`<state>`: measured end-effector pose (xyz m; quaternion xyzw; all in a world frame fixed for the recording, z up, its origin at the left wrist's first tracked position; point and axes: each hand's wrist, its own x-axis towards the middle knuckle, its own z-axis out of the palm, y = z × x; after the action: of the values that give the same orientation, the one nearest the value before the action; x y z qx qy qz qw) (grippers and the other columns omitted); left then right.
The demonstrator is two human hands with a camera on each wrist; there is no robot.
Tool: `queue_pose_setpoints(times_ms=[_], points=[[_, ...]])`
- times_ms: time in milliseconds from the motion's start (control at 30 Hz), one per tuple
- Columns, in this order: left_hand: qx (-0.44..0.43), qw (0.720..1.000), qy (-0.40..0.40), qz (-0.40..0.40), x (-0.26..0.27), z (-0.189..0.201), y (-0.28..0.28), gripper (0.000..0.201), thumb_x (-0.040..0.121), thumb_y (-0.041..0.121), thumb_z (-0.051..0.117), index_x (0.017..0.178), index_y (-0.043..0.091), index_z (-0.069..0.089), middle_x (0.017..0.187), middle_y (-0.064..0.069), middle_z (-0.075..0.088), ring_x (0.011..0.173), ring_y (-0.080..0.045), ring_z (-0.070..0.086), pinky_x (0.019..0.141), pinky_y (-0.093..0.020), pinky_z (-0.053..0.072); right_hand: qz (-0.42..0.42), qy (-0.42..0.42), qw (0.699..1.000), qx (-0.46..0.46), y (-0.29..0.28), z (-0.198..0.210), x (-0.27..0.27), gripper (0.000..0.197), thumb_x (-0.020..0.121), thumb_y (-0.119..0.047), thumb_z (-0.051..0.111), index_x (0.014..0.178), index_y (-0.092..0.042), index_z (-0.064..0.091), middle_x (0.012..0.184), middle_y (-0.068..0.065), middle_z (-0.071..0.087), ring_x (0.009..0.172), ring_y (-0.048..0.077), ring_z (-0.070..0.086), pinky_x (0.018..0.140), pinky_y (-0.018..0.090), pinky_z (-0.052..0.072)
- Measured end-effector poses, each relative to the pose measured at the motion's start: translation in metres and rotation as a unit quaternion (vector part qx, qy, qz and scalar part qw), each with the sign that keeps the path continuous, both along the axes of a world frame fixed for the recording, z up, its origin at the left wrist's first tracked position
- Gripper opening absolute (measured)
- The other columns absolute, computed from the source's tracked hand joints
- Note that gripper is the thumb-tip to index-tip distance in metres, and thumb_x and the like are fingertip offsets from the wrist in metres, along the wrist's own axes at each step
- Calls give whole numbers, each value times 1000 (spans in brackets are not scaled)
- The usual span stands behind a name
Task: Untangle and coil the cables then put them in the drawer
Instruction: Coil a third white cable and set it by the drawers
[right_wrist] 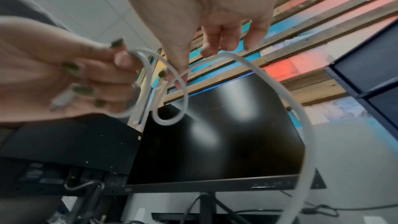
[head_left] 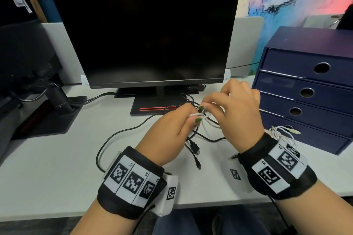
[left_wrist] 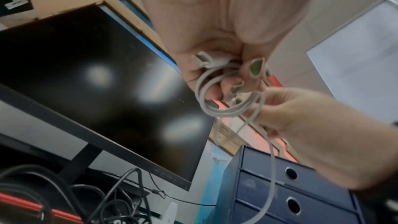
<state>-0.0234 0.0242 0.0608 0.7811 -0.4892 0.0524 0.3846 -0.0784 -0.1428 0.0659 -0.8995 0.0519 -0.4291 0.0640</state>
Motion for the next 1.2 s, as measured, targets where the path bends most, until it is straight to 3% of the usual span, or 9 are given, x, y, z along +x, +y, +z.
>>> queue_pose_setpoints(times_ms=[200,300,367,467,600,700,867,1067,1200], points=[[-141,983,106,-56,-4,6,4,26,98,36,37,85,24,56,61,10,45,57,-9,39,57,-29,36,-10,-34,995,91,-11,-1,9,9,88,-33,66,87,-24,68,56,-19,40,58,7,45,83,31,26],[-182,973,134,-54,-5,11,2,27,99,33,37,85,23,57,62,9,43,59,-14,39,58,-29,37,25,11,994,103,-5,-7,9,21,91,-11,57,102,-24,69,92,-10,67,101,17,61,110,51,18],[-209,965,152,-37,-5,13,0,27,100,29,36,83,25,56,60,10,43,61,-12,40,58,-20,37,62,80,991,87,1,-11,7,49,85,1,49,124,-26,59,128,-2,60,133,16,43,114,61,-5],[-241,954,174,-27,-4,15,-2,28,101,24,34,82,24,55,59,9,42,64,-13,43,64,-21,41,143,143,968,150,8,-10,2,71,77,-2,47,137,-37,37,149,-3,40,142,4,23,114,55,-17],[-238,953,188,-22,-6,14,-3,29,103,20,34,81,20,53,60,5,45,65,-14,47,59,-11,39,253,130,909,304,18,-11,1,44,89,-20,52,125,-40,38,111,-39,56,115,-9,49,119,53,6],[-239,953,187,-26,-6,13,-2,29,101,23,34,80,20,53,61,5,46,65,-12,48,60,-11,39,309,110,838,436,24,-11,1,38,89,-19,53,124,-31,49,114,-15,65,112,6,60,105,45,40],[-231,958,168,-14,-2,10,-1,28,100,27,35,79,25,53,61,10,46,64,-7,47,58,-10,37,322,43,740,589,30,-3,-3,28,98,-9,45,126,-8,49,98,14,70,85,16,69,92,34,53],[-204,964,168,9,-1,8,0,27,97,32,35,82,24,55,60,10,43,63,-18,41,63,-44,41,211,-22,846,489,4,4,1,27,96,1,44,105,-17,62,78,1,65,78,13,68,80,38,58],[-215,957,196,12,0,8,1,28,99,29,36,80,23,55,58,10,43,62,-12,41,62,-29,42,204,55,922,323,-14,9,1,60,93,11,35,105,-40,65,85,1,49,73,6,52,78,21,55]])
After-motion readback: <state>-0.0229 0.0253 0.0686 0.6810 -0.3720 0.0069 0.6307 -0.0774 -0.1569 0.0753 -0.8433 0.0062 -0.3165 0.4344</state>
